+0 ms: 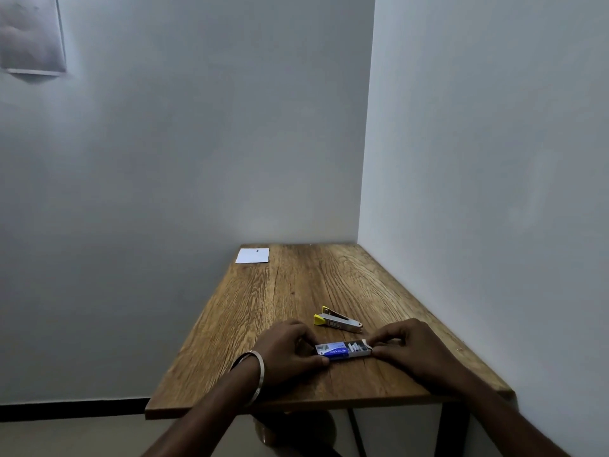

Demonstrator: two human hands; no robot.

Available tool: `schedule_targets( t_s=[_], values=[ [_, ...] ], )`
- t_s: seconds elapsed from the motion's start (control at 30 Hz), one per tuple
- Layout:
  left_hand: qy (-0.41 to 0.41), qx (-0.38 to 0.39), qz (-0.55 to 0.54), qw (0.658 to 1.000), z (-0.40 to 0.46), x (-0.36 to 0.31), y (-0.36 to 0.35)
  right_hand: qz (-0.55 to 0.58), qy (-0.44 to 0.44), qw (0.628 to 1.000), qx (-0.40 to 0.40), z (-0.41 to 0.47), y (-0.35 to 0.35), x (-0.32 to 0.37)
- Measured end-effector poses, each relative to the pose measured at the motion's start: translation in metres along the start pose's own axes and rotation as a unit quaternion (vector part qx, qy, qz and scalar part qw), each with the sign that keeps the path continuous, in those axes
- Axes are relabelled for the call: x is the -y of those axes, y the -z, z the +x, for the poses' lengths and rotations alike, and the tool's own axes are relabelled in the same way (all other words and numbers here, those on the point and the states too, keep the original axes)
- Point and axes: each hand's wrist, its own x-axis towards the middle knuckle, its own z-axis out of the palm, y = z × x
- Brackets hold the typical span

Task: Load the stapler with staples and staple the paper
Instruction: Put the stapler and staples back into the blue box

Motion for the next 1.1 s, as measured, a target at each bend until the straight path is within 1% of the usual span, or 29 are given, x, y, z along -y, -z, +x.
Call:
schedule_targets(
  t_s=[0.23,0.6,0.93,1.03,1.1],
  values=[
    [0.005,-0.004,-0.008,1.000,-0.002,-0.002,0.001,0.024,0.011,1.000,0.012,0.005,-0.008,0.006],
    [0.007,-0.006,0.000,1.000,-0.001,-0.004,0.002,0.024,0.023,0.999,0.037,0.009,-0.015,0.014],
    [0.006,-0.002,0.002,1.000,0.000,-0.003,0.002,0.033,0.031,0.999,0.028,0.014,-0.023,0.017],
    [0.006,-0.007,0.001,1.000,-0.001,-0.002,0.001,0.054,0.025,0.997,0.045,0.019,-0.025,0.019],
    [0.006,-0.011,0.000,1.000,-0.001,-0.002,0.001,0.046,0.022,0.997,0.061,0.024,-0.025,0.021]
  ],
)
